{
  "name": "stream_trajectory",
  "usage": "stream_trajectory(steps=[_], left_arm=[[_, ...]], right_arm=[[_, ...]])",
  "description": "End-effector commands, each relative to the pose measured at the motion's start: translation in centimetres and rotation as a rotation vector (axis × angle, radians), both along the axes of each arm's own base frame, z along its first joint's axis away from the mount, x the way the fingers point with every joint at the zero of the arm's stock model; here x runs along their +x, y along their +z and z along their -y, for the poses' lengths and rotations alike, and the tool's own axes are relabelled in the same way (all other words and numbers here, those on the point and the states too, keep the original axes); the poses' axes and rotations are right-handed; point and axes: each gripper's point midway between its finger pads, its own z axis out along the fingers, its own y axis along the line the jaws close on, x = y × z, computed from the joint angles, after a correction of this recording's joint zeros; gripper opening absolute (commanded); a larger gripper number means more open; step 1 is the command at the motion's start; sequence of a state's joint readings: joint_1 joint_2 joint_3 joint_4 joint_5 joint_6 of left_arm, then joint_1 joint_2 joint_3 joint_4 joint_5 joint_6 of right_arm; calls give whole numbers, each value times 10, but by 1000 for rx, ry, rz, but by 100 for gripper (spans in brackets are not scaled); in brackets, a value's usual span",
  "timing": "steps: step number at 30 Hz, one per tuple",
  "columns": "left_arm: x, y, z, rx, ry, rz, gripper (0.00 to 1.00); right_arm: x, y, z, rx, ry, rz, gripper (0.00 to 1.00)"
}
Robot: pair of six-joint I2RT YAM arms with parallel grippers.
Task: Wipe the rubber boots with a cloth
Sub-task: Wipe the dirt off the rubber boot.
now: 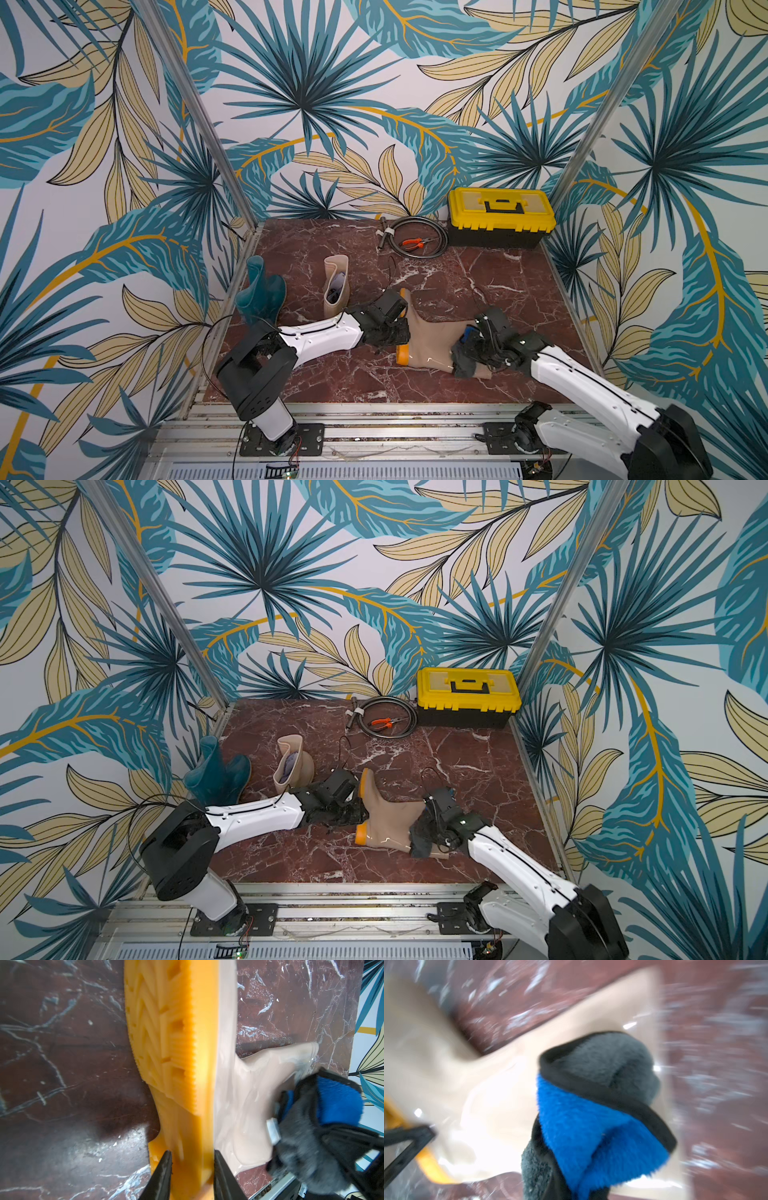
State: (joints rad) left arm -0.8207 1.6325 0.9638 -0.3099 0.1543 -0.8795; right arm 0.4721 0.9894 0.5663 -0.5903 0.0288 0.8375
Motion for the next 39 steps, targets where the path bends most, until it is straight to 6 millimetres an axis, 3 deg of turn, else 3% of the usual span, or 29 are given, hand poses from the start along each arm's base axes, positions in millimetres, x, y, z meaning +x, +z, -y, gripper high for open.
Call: stream_trajectory(steps=[1, 3, 5, 9, 11, 13, 16, 18, 21, 24, 27, 30, 34, 36, 37, 39], left_arm=[[-8, -5, 5, -30, -14, -37, 32], [-9, -5, 6, -31, -19, -38, 32], [-9, -5, 6, -32, -21, -37, 32], [-10, -6, 5, -34, -13, -47, 32], [-11, -8, 5, -30, -12, -52, 32], [-11, -10, 6, -30, -15, -57, 32], [-13, -10, 6, -32, -23, -59, 32], [-13, -10, 5, -30, -24, -59, 32], [-14, -12, 5, -28, -30, -62, 32], [-11, -11, 9, -46, -29, -48, 32], [-9, -14, 14, -58, -35, -55, 32], [-7, -12, 20, -67, -47, -58, 32], [-6, -10, 20, -73, -38, -59, 32], [-6, -10, 20, -74, -34, -62, 32], [-7, -11, 19, -72, -33, -64, 32], [-7, -14, 19, -68, -34, -71, 32]], right_arm=[[-5, 1, -14, 73, 52, -16, 0], [1, 4, -46, 156, 117, -16, 0], [5, 16, -78, 129, 217, 35, 0], [-1, 31, -150, 145, 404, 63, 0], [-4, 23, -164, 149, 435, 36, 0], [-7, 5, -150, 80, 399, -8, 0], [-15, -21, -97, -64, 290, -107, 0], [-19, -33, -53, -52, 155, -171, 0], [-27, -31, -16, 49, 5, -149, 0], [-23, -10, -5, 121, -57, -16, 0], [-18, 5, -17, 172, -30, 18, 0], [-16, 13, -46, 66, 119, 22, 0], [-26, 19, -121, -7, 359, 21, 0], [-32, 14, -145, -18, 424, 30, 0], [-36, 6, -150, -21, 437, 17, 0], [-41, -16, -136, -58, 392, -23, 0]])
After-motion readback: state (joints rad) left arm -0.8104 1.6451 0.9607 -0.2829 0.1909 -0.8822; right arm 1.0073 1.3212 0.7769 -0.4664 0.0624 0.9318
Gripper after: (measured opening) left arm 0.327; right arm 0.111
